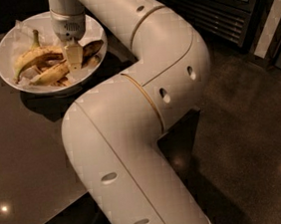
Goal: Pick banana from white bowl
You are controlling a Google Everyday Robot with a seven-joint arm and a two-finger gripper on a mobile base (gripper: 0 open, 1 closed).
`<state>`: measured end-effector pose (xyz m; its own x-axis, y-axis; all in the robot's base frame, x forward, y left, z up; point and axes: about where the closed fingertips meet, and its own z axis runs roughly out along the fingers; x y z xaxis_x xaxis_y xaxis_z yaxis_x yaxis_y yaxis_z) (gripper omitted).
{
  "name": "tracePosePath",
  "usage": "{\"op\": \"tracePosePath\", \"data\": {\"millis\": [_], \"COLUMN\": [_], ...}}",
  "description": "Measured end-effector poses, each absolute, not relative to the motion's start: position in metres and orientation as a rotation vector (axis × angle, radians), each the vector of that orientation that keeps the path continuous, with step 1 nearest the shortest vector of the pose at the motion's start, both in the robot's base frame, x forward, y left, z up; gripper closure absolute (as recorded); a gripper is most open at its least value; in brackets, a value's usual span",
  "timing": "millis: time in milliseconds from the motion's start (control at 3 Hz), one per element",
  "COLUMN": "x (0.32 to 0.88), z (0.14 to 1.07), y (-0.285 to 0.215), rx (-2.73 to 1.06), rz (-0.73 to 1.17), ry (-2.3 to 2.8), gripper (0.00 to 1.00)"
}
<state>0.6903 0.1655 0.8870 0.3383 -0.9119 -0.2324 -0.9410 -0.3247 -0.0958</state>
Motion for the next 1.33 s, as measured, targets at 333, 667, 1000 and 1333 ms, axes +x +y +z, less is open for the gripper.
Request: {"op": "tracePosePath", "data": {"millis": [333,667,1000,1333], "x": [0.695,0.689,0.664,0.650], "z": [0.888,0.905,0.925,0.917], "y": [0.169,0.170,0.161,0.150], "rx": [-2.363,-2.306,-2.248,-2.265], "rz": [0.184,0.131,0.100,0.115], "ry": [1.672,1.673,1.667,1.686], "gripper": [1.00,1.00,1.00,1.00]}}
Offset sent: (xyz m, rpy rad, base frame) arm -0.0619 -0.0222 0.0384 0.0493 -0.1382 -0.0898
